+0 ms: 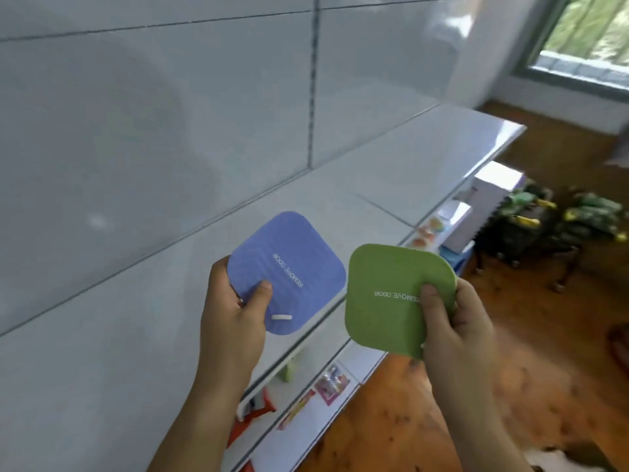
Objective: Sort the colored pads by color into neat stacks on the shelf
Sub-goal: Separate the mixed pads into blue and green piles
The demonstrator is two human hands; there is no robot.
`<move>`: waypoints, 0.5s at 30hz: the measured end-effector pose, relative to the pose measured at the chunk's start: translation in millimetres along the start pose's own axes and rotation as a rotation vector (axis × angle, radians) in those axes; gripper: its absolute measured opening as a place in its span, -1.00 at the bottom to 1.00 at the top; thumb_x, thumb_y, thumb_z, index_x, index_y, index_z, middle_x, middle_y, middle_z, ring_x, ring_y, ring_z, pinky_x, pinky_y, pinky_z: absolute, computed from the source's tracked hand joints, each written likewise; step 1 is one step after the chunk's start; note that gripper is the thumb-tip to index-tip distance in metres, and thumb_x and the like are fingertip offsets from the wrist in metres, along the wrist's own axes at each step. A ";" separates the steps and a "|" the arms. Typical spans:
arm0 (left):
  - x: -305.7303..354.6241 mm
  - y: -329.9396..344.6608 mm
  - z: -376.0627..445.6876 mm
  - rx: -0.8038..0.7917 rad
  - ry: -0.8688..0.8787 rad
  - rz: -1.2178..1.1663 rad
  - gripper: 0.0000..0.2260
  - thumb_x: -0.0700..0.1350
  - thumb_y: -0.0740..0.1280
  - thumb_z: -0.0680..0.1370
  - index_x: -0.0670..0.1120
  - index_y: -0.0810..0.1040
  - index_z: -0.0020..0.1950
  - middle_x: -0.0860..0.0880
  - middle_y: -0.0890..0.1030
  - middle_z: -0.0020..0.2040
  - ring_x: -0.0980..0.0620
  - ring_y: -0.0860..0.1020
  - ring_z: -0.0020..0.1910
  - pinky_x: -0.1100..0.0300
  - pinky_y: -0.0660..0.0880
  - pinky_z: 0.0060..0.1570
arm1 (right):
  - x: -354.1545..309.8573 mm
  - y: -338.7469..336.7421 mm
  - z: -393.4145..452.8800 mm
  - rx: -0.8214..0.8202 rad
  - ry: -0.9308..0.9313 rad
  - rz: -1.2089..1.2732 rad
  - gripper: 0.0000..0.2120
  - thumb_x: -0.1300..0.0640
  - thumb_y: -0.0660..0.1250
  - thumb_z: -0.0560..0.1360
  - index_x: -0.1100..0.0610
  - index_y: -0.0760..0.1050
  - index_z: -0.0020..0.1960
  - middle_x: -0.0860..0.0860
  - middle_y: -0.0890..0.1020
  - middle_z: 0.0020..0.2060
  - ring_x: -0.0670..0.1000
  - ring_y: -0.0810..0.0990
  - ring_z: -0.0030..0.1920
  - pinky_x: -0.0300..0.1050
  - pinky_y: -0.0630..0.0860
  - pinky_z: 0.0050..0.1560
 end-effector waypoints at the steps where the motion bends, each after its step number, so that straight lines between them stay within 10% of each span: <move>1: 2.1 19.4 4.5 -0.029 0.010 0.002 -0.68 -0.24 0.37 0.63 0.13 0.53 0.28 0.18 0.69 0.12 0.07 0.68 0.11 -0.23 0.64 0.12 | 3.0 -11.6 11.7 0.025 0.003 -0.003 -0.91 0.06 0.30 0.69 -0.02 0.57 0.03 -0.10 0.60 -0.27 0.13 0.59 -0.20 0.37 0.63 -0.23; 15: 35.1 279.0 63.5 -0.018 0.008 -0.008 -0.67 -0.22 0.39 0.58 0.21 0.55 0.18 0.19 0.70 0.08 0.13 0.69 0.05 -0.10 0.64 0.08 | 52.7 -134.3 233.9 0.064 0.062 0.106 -0.91 0.09 0.35 0.67 -0.08 0.60 0.07 -0.03 0.69 -0.15 0.09 0.67 -0.13 0.18 0.65 -0.11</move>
Point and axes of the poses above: each hand's wrist, its own z-axis towards the middle knuckle, its own y-axis out of the palm, x = y × z, the point moved 4 cm from there along z, towards the middle knuckle
